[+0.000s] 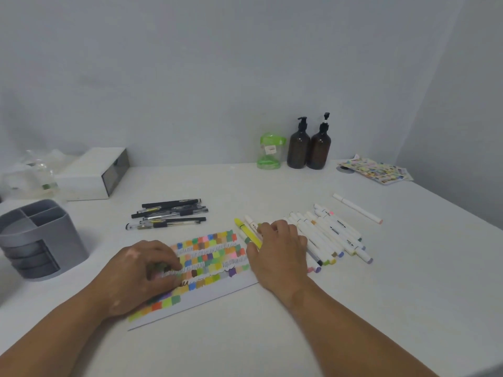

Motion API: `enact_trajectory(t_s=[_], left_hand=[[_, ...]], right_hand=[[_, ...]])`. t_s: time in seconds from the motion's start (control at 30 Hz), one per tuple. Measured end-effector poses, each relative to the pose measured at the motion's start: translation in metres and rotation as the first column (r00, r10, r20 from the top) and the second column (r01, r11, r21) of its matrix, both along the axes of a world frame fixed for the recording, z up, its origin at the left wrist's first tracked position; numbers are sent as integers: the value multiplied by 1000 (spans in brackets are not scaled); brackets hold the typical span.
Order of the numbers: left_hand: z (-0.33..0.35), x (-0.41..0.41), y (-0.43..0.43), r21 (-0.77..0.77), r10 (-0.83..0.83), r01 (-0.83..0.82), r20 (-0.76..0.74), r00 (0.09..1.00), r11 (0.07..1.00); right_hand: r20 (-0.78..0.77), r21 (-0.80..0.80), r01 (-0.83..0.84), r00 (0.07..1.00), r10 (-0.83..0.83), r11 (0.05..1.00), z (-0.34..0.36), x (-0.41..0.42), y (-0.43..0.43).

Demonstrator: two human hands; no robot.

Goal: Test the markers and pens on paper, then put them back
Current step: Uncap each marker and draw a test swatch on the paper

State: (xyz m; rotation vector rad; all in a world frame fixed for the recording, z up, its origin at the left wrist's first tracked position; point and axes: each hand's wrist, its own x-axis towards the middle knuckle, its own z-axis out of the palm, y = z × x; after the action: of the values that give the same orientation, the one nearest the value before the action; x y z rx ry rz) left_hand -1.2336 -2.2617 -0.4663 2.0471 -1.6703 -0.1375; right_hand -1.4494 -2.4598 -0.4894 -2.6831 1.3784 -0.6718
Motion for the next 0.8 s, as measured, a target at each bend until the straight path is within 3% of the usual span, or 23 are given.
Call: enact_trajectory(t_s=[0.17, 0.33, 0.4, 0.5, 0.7, 0.8], left_hand=[[-8, -3, -3, -44, 11, -9, 36, 999, 999], [-27, 6, -7, -150, 33, -19, 89, 996, 989], [-38, 16, -8, -140, 59, -46, 90, 994, 989], [-57, 36, -13, -113, 107, -95, 107, 988, 989], [-77, 58, -21, -69, 85, -76, 142, 986, 995], [-67, 52, -22, -71, 83, -72, 160, 984, 995]], right_hand=[[-20, 8, 13, 1000, -13, 1000, 7, -2, 6], [183, -6, 46, 982, -44, 999, 45, -43, -63], [119, 44, 162, 979, -167, 986, 64, -78, -120], [-112, 95, 349, 934, -339, 932, 74, -128, -200], [-289, 114, 372, 899, -328, 921, 48, -156, -271], [-301, 109, 379, 893, -333, 919, 38, -154, -275]])
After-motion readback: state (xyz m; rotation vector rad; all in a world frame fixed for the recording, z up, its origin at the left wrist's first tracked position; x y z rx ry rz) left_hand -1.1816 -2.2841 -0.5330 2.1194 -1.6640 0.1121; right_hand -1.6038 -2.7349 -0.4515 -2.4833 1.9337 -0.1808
